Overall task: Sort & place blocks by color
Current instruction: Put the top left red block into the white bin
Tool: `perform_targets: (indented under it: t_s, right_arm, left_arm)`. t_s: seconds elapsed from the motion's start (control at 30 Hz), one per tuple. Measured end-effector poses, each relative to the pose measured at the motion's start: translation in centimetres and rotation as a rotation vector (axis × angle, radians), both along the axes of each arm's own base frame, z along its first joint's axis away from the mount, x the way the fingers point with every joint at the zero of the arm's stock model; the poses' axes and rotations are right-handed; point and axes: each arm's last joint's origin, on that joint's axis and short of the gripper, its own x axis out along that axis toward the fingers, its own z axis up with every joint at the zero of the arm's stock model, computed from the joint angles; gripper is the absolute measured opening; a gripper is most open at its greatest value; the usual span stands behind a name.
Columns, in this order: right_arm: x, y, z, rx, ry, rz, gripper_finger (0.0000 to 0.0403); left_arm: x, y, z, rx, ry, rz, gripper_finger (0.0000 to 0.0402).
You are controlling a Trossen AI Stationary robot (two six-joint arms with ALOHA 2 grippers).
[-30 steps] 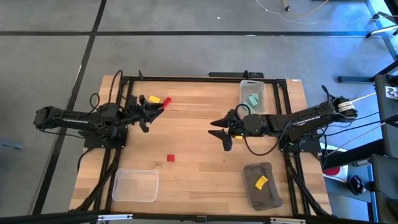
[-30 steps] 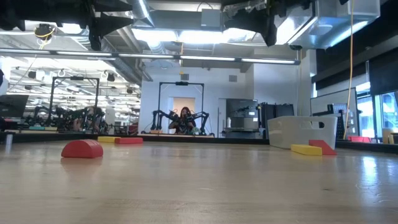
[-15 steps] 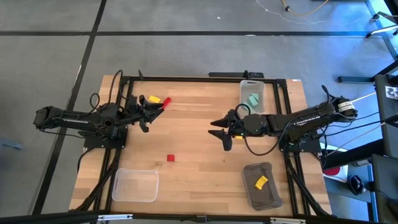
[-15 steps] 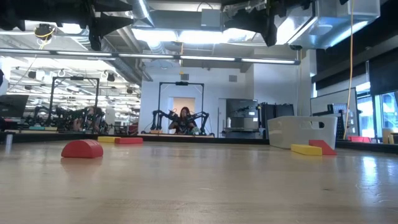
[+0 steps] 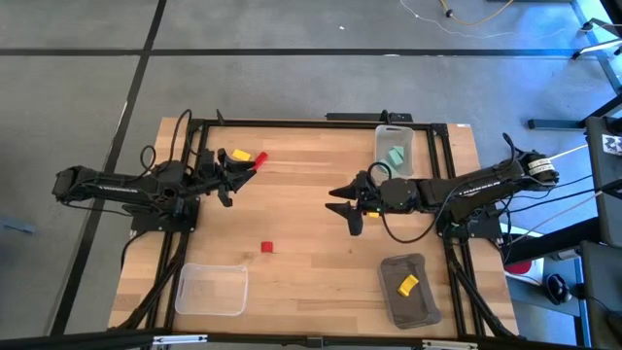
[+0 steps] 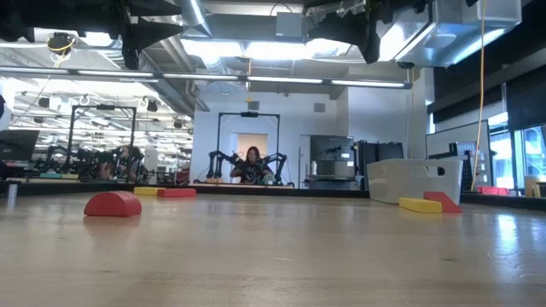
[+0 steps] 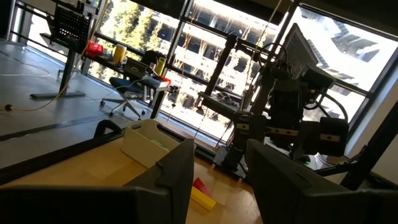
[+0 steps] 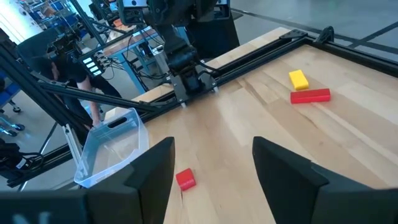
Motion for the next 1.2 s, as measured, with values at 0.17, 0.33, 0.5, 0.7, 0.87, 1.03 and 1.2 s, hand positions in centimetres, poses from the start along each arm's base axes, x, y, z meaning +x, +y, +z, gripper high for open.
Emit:
perform_targets:
  t_s: [0.17,0.33,0.5,0.7,0.87,1.03,1.2]
  right_arm:
    - [0.00,0.00,0.03,0.001,-0.003,0.000,0.0217]
    - [0.01,0.00,0.07,0.001,-0.006,0.000,0.0217]
    - [0.01,0.00,0.07,0.001,-0.006,0.000,0.0217]
    - [0.01,0.00,0.07,0.001,-0.006,0.000,0.0217]
    - [0.01,0.00,0.09,0.009,-0.010,-0.002,0.0217]
    - [0.07,0.01,0.35,0.028,-0.039,-0.006,0.0217]
    - [0.06,0.01,0.36,0.027,-0.039,-0.006,0.0217]
  left_arm:
    - [0.00,0.00,0.01,0.001,0.000,0.000,0.0139]
    - [0.00,0.00,0.00,0.001,0.001,0.000,0.0139]
    - [0.00,0.00,0.01,0.001,0.000,0.001,0.0139]
    - [0.00,0.00,-0.01,0.001,0.001,0.001,0.0139]
    - [0.00,0.00,0.00,0.001,0.000,0.001,0.0139]
    - [0.00,0.00,0.01,-0.019,-0.007,-0.005,0.0139]
    - [0.00,0.00,0.01,-0.021,-0.008,-0.006,0.0139]
